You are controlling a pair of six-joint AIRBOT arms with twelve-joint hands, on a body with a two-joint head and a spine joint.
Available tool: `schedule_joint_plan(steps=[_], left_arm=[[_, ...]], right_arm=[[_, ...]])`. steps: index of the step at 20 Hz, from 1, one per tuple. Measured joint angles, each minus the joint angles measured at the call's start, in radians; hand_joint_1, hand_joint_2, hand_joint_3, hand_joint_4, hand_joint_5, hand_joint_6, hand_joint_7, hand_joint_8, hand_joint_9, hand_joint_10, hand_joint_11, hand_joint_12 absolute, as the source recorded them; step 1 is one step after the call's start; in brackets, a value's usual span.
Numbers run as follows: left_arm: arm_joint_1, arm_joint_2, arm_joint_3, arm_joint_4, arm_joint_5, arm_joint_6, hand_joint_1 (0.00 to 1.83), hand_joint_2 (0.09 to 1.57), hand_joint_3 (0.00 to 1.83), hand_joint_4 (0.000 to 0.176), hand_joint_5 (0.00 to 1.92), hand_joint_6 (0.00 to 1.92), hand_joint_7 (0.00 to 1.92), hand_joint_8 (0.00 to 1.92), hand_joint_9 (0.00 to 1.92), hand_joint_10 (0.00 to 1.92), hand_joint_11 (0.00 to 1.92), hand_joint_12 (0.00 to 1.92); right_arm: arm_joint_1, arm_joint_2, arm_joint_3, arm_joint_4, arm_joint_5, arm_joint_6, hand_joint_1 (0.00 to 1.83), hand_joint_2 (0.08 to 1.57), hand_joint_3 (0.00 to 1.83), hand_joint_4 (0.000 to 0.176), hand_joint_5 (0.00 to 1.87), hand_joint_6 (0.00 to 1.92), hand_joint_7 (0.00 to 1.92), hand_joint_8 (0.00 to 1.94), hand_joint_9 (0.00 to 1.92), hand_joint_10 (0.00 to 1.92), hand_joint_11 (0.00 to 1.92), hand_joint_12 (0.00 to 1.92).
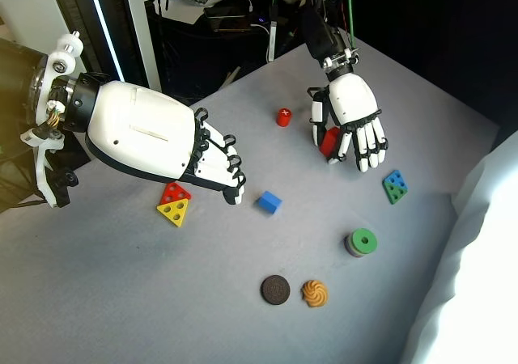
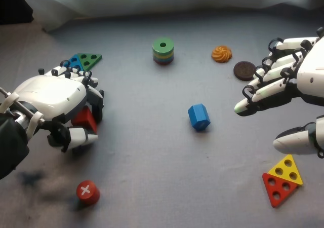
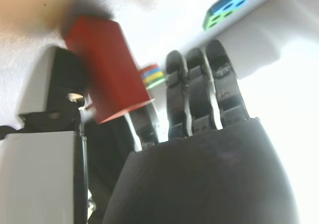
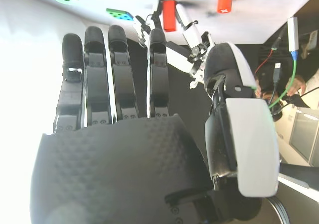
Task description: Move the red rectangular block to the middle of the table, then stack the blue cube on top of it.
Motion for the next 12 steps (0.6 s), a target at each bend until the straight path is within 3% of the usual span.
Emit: schedule_joint_plan(steps=[1,2,6,8,9,12], left_arm=[[0.000,0.000,0.000,0.000,0.001,0.000,1.01,1.15,0.00,0.104,0.92,1.08,0.32,0.00,0.19,0.00,0.00,0.38],[0.000,0.000,0.000,0.000,0.001,0.000,1.01,1.15,0.00,0.128,0.92,1.08,0.32,0.00,0.18,0.00,0.00,0.37],[-0.002,0.000,0.000,-0.002,0.012,0.001,0.99,1.14,0.00,0.163,0.92,1.07,0.32,0.00,0.17,0.00,0.00,0.33],[-0.004,0.000,0.000,-0.002,0.013,0.001,1.00,1.15,0.00,0.135,0.92,1.07,0.34,0.01,0.19,0.00,0.00,0.37],[-0.008,0.000,0.000,-0.002,0.014,0.002,1.02,1.14,0.00,0.107,0.93,1.07,0.34,0.00,0.19,0.00,0.00,0.37],[-0.017,0.000,0.000,-0.004,0.015,0.006,1.02,1.14,0.00,0.121,0.93,1.05,0.32,0.00,0.18,0.00,0.00,0.37]], right_arm=[[0.000,0.000,0.000,0.000,0.000,0.000,0.25,1.22,0.00,0.000,0.46,0.00,0.43,0.00,0.38,0.01,0.00,0.88],[0.000,0.000,-0.002,0.000,-0.001,-0.001,0.24,1.23,0.00,0.000,0.44,0.00,0.41,0.00,0.37,0.00,0.00,0.87],[-0.001,0.000,-0.005,0.000,-0.001,-0.002,0.22,1.23,0.00,0.000,0.45,0.00,0.42,0.00,0.38,0.00,0.00,0.87],[-0.001,0.000,-0.006,0.000,0.000,-0.002,0.21,1.24,0.00,0.000,0.44,0.00,0.42,0.00,0.38,0.00,0.00,0.87],[-0.001,0.000,-0.006,0.000,0.000,-0.002,0.22,1.23,0.00,0.000,0.45,0.00,0.42,0.00,0.39,0.00,0.00,0.90],[-0.001,0.000,-0.006,0.000,-0.001,-0.005,0.22,1.23,0.00,0.000,0.46,0.00,0.43,0.00,0.38,0.00,0.00,0.90]])
